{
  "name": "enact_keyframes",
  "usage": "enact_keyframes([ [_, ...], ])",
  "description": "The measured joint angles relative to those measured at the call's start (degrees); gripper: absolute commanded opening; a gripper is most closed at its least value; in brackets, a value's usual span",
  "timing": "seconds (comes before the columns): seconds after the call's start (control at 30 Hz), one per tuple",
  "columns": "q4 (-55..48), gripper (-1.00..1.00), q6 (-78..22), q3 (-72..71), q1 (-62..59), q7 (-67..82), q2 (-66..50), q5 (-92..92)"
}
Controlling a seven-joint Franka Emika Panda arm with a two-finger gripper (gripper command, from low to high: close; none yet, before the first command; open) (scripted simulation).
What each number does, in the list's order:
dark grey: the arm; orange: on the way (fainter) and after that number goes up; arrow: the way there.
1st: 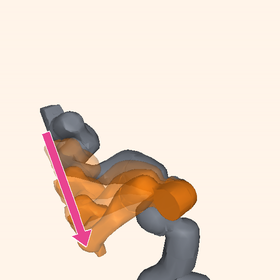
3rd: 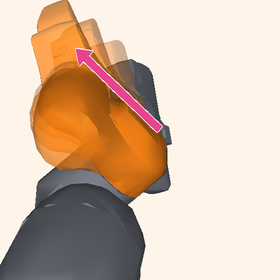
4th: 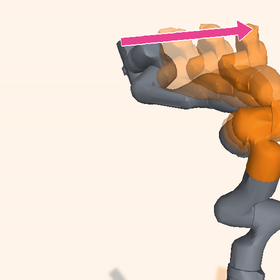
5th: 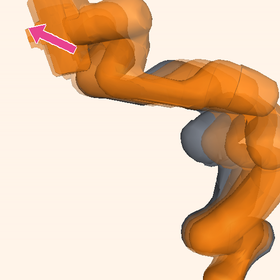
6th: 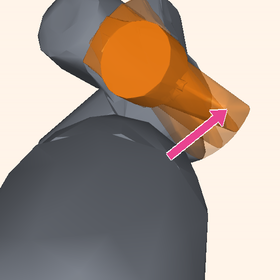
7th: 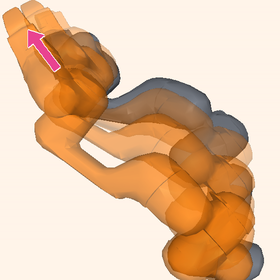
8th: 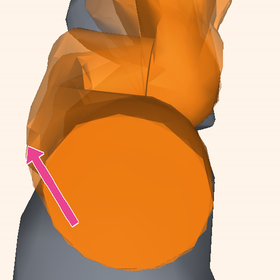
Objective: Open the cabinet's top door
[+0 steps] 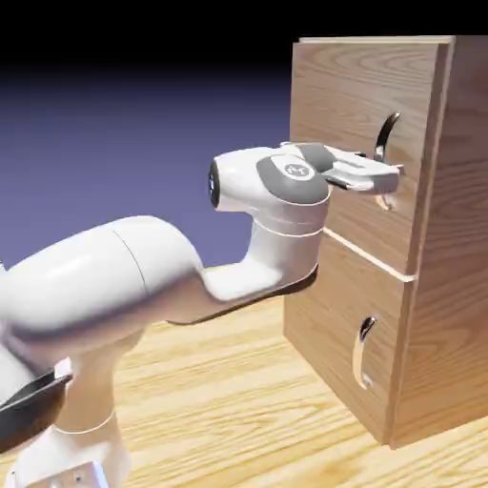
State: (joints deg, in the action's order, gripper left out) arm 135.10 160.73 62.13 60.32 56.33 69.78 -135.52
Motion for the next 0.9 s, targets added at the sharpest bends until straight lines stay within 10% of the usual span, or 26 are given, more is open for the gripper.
enact_keyframes([
  [0.9,34.39,-1.00,-41.05,-53.86,-30.40,-6.09,14.37,39.86],
])
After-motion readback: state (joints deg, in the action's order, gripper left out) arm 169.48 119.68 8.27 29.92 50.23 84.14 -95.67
